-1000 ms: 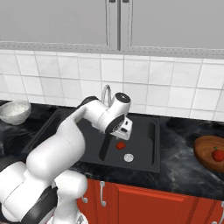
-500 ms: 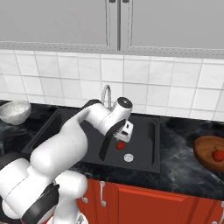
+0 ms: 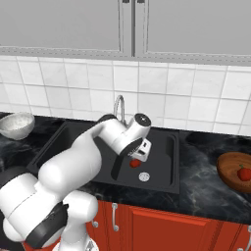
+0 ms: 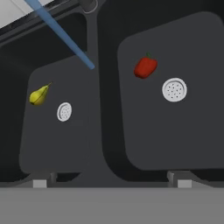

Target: Pick the bell peppers from the sink and place them in one bowl. Place the pear in the other bowl. Then turn off the sink faucet.

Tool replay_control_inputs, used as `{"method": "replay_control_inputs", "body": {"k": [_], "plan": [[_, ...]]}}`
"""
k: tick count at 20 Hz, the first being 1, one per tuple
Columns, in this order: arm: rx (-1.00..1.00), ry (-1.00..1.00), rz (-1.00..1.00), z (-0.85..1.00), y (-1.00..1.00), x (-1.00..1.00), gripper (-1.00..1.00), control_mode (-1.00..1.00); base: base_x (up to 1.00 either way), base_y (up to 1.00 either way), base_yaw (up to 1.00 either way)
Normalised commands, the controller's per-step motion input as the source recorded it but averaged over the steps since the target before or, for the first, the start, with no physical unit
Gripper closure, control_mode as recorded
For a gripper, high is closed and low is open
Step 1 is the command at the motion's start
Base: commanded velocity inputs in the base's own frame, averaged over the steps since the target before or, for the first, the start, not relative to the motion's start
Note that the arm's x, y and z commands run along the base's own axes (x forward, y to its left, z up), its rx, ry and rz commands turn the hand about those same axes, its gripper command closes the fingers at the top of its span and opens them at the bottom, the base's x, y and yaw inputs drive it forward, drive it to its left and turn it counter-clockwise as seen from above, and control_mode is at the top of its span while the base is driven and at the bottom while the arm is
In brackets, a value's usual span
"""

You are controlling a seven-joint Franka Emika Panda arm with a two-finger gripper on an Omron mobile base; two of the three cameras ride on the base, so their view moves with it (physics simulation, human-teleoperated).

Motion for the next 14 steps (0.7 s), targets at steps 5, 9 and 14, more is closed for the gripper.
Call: {"method": "replay_control_inputs", "body": {"k": [5, 9, 14], "plan": [[0.02, -0.02, 0.0, -0.25, -0.08, 0.11, -1.0, -1.0, 0.0, 0.0, 0.0], [0.01, -0.04, 0.0, -0.27, -0.03, 0.2, -1.0, -1.0, 0.0, 0.0, 0.0], [0.01, -0.04, 0.0, -0.26, 0.0, 0.25, -1.0, -1.0, 0.0, 0.0, 0.0]]}}
